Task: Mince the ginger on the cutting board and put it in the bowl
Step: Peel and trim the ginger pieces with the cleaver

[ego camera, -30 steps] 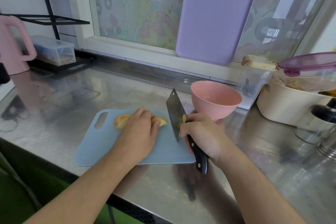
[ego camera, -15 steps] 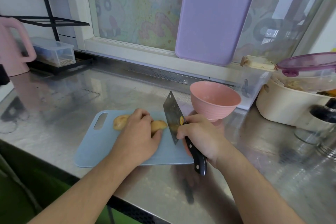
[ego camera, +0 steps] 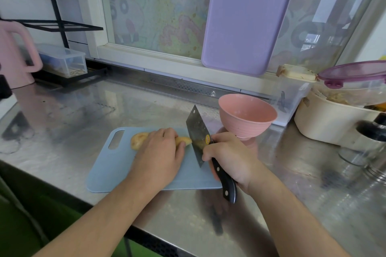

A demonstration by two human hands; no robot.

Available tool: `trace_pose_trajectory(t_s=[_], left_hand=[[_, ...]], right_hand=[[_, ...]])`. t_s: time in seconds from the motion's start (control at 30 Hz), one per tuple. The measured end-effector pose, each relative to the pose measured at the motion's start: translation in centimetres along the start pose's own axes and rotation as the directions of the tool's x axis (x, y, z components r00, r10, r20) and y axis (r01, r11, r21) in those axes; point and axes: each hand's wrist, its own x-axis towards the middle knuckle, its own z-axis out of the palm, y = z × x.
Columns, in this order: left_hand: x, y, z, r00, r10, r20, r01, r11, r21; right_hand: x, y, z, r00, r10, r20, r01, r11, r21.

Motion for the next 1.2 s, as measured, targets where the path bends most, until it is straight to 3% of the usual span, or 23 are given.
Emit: trace_pose_trajectory(t_s=[0.43, 0.7, 0.83, 1.2], left_hand=[[-0.01, 0.12, -0.18, 0.999, -0.020, -0.026, 0.019, 0.999, -0.038], [-0.38, -0.02, -0.07, 0.996, -0.071, 0.050, 0.075, 0.993, -0.088], [-0.03, -0.25, 0.42, 0.999, -0.042, -0.012, 0.039, 0.989, -0.146], [0.31, -0.58, 0.54, 0.997, 0.001, 0.074, 0.010, 0.989, -0.146]], right_hand=[[-0.16, -0.19, 0.24, 1.000, -0.009, 0.022, 0.009, 1.000, -0.004], [0.14, 0.06, 0.30, 0.999, -0.008, 0.031, 0.008, 1.000, 0.005], [0.20, 0.19, 0.14, 1.000, -0.011, 0.026, 0.011, 1.000, -0.005], [0.38, 0.28, -0.01, 1.000, 0.000, 0.024, 0.000, 1.000, -0.013]])
